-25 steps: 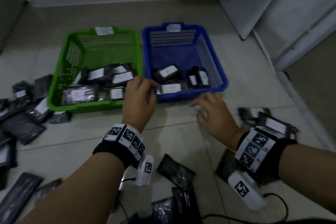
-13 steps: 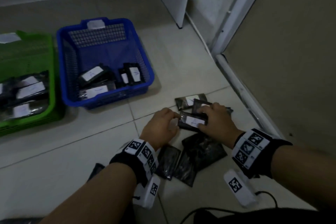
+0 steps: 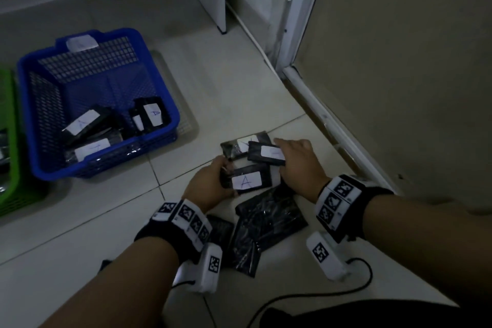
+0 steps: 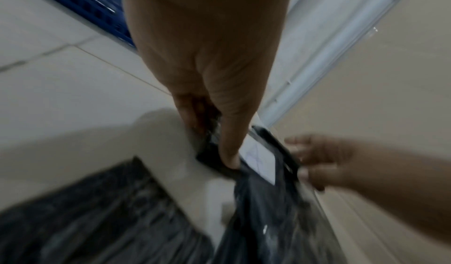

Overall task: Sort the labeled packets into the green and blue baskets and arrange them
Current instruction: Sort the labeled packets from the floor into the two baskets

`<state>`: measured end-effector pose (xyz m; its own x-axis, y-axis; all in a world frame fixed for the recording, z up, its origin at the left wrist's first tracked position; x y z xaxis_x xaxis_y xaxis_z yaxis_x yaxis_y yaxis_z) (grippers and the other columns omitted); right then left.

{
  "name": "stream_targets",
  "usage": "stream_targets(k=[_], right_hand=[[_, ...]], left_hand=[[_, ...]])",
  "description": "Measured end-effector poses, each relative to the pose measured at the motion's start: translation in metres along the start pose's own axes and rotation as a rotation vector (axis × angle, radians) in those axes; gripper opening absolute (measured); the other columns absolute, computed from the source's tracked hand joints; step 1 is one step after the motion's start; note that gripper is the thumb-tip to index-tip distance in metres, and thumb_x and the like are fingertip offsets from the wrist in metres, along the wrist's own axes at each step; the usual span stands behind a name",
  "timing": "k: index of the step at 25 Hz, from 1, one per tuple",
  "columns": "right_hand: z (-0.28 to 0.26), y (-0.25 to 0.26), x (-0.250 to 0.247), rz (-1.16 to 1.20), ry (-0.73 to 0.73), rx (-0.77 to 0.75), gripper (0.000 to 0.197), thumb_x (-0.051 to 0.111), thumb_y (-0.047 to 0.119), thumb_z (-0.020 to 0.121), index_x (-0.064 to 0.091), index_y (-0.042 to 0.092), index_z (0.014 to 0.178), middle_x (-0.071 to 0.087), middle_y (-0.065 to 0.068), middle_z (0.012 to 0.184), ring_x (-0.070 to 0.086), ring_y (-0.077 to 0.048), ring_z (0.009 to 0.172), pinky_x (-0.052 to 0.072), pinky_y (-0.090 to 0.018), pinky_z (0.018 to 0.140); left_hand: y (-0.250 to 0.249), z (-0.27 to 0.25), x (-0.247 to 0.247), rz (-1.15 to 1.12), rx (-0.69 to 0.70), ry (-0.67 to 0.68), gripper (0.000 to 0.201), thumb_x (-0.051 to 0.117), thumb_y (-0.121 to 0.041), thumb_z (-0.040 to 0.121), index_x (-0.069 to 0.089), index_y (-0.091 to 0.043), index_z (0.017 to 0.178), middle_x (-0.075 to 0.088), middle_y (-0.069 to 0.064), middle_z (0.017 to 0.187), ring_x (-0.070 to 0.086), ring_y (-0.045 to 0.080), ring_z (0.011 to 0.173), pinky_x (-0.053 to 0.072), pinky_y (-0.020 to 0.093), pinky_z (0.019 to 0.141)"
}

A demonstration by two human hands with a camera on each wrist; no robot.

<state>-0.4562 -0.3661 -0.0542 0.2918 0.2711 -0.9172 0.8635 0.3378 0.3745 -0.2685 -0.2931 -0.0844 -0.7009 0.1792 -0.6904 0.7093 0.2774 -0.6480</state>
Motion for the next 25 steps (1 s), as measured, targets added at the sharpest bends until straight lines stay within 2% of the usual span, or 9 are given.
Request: stream_targets(k=[5,7,9,11,15,17,19,21,25], right_hand=[[0.008,0.012,0.008,-0.195,0.117,0.01,0.051,0.064,0.018,0.072,0.055,0.014,0.122,0.052,-0.014,0.114,0.046,-0.033,0.109,0.035,-0.038,0.083],[0.009,0.019,0.008,-0.177,0.109,-0.028,0.043,0.063,0.018,0.072,0.059,0.009,0.114,0.053,-0.017,0.108,0.051,-0.035,0.101,0.041,-0.04,0.08],[0.01,0.026,0.006,-0.153,0.042,-0.086,0.03,0.058,0.015,0.07,0.066,0.005,0.098,0.057,-0.019,0.091,0.058,-0.037,0.082,0.048,-0.042,0.067],[0.012,0.035,0.004,-0.107,-0.012,-0.158,0.031,0.048,0.018,0.068,0.069,0.006,0.087,0.06,-0.016,0.079,0.061,-0.037,0.069,0.05,-0.041,0.057],[0.029,0.096,-0.007,0.128,-0.135,-0.356,0.034,0.05,0.01,0.074,0.07,0.01,0.102,0.062,-0.012,0.085,0.061,-0.033,0.076,0.052,-0.039,0.065],[0.044,0.144,-0.014,0.198,-0.194,-0.455,0.034,0.05,0.01,0.075,0.07,0.013,0.103,0.064,-0.008,0.085,0.059,-0.029,0.079,0.05,-0.036,0.068],[0.06,0.19,-0.016,0.222,-0.23,-0.527,0.029,0.05,0.014,0.076,0.068,0.016,0.098,0.066,-0.002,0.086,0.056,-0.026,0.083,0.045,-0.036,0.071],[0.076,0.23,-0.006,0.23,-0.195,-0.567,0.02,0.056,0.012,0.076,0.065,0.017,0.093,0.066,0.0,0.087,0.055,-0.027,0.086,0.044,-0.038,0.074],[0.092,0.294,0.029,0.296,-0.071,-0.597,0.015,0.064,0.01,0.074,0.061,0.017,0.086,0.064,0.002,0.086,0.054,-0.027,0.087,0.046,-0.042,0.074]], left_hand=[[0.013,-0.018,-0.025,-0.551,-0.064,0.033,0.027,0.077,-0.007,0.075,0.062,-0.019,0.095,0.068,0.001,0.097,0.065,0.018,0.09,0.053,0.03,0.082],[0.018,-0.025,-0.035,-0.749,-0.097,0.043,0.027,0.067,0.003,0.081,0.062,-0.014,0.101,0.069,0.009,0.1,0.068,0.021,0.089,0.056,0.03,0.079],[0.023,-0.031,-0.047,-0.918,-0.148,-0.003,0.029,0.053,0.008,0.087,0.059,-0.01,0.108,0.068,0.013,0.1,0.068,0.02,0.081,0.056,0.026,0.069],[0.03,-0.035,-0.065,-1.059,-0.2,-0.123,0.033,0.042,0.008,0.089,0.059,-0.012,0.108,0.066,0.013,0.097,0.065,0.021,0.077,0.056,0.024,0.063],[0.055,-0.048,-0.122,-1.317,-0.14,-0.437,0.036,0.037,-0.001,0.09,0.062,-0.017,0.111,0.069,0.005,0.092,0.064,0.019,0.077,0.055,0.026,0.062],[0.078,-0.061,-0.15,-1.389,-0.127,-0.615,0.037,0.037,-0.003,0.089,0.057,-0.017,0.117,0.068,0.005,0.096,0.064,0.018,0.078,0.054,0.026,0.057],[0.104,-0.077,-0.176,-1.429,-0.143,-0.797,0.031,0.037,0.0,0.089,0.051,-0.017,0.111,0.061,0.007,0.096,0.06,0.021,0.079,0.053,0.028,0.052],[0.127,-0.097,-0.196,-1.437,-0.166,-0.941,0.023,0.039,0.0,0.09,0.047,-0.019,0.099,0.057,0.006,0.089,0.058,0.021,0.076,0.052,0.028,0.05],[0.163,-0.135,-0.228,-1.416,-0.201,-1.143,0.023,0.045,-0.003,0.092,0.043,-0.016,0.111,0.059,0.009,0.092,0.059,0.022,0.078,0.054,0.026,0.054]])
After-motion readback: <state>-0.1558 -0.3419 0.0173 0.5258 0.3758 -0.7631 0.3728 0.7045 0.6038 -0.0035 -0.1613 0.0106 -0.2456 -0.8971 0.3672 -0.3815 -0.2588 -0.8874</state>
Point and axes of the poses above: each hand's wrist, its own z-axis towards the middle knuckle, its own x-axis out of the palm, y = z × x, the point moved 6 cm from there along z, towards the middle knuckle
